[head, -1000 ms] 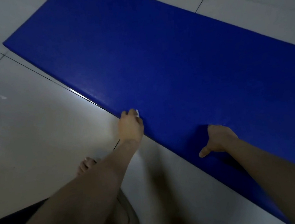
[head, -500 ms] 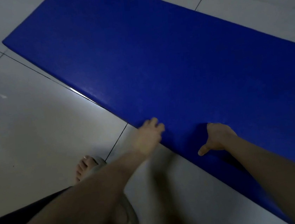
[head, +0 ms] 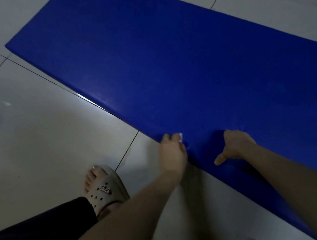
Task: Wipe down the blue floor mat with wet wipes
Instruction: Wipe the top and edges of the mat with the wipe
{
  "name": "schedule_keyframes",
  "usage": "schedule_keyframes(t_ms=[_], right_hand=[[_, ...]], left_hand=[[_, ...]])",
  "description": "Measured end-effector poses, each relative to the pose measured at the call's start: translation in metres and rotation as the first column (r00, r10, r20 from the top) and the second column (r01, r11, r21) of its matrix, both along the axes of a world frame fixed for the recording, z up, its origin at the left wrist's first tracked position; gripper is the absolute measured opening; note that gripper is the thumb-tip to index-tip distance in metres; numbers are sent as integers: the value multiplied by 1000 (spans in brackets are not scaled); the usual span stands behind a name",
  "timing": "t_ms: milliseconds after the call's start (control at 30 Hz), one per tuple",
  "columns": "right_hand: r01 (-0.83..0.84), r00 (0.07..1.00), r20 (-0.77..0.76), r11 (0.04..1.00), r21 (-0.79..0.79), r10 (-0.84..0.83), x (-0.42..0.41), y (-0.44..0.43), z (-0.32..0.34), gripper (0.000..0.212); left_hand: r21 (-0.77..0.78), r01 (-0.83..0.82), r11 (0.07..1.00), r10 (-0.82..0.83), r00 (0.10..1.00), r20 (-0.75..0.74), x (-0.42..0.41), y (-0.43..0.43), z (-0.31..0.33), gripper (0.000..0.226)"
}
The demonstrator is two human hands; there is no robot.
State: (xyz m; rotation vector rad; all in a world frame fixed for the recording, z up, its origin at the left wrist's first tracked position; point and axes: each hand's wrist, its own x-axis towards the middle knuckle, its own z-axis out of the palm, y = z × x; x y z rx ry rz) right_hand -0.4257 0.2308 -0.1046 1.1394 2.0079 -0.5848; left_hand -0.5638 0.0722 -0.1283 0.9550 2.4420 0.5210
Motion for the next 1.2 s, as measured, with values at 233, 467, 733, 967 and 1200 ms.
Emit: schedule_keyframes(t_ms=[233,467,733,967,1200], right_hand=[[-11,1000,-7,1000,24,11,1,0,-2,91],[-7,999,-36,1000,7,7,4,0,-4,87],[-15,1000,-24,1000,7,15,3,1,-5,88],[0,999,-32,1000,29,1,4,0,-5,88],[76,994,-82,996,39,-73,17,-11,-6,114]], left_hand=[[-35,672,740,-671,740,33,31,-7,-1,29],[-149,314,938,-343,907,-245,-112,-2,-11,20],[37,-195,980,197,979,-51,-49,6,-11,18],[146,124,982,-134,989,63,61,-9,-5,19],[-84,153,985,-157,986,-51,32,-15,-12,13]])
